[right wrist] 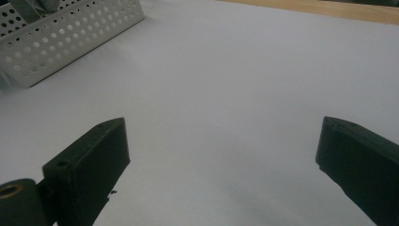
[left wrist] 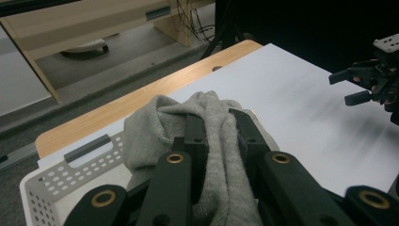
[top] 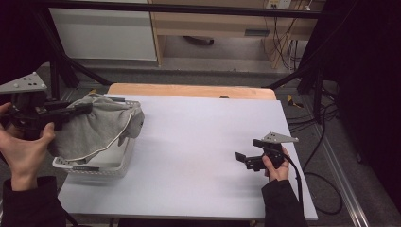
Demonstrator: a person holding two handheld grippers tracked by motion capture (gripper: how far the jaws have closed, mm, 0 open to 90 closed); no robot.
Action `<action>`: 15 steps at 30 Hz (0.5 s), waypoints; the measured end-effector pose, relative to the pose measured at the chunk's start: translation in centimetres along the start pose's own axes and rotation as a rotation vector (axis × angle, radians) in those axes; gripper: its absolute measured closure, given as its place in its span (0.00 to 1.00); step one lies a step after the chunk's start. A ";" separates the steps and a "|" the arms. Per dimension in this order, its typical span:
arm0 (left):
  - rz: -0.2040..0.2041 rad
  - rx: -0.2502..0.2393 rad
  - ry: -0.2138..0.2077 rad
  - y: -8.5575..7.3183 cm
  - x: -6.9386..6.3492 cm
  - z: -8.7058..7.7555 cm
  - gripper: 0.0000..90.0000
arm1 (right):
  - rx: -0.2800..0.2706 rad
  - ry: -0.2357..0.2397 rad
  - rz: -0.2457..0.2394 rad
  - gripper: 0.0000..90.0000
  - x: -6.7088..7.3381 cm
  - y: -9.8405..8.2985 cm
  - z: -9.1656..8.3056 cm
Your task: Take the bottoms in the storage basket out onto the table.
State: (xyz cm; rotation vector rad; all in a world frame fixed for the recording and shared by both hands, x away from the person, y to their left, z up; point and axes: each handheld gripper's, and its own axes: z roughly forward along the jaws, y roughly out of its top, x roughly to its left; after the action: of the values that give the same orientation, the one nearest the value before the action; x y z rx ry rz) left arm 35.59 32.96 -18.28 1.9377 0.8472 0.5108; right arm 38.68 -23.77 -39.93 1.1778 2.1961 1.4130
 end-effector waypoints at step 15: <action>0.024 -0.008 -0.024 1.1 -1.1 0.6 0.87 | -0.001 0.001 0.000 0.04 0.0 0.0 0.0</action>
State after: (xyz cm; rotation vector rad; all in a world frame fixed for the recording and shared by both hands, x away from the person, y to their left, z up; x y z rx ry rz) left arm 35.62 31.41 -17.62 1.9454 0.8064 0.5029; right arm 38.68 -23.81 -39.90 1.1770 2.1954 1.4144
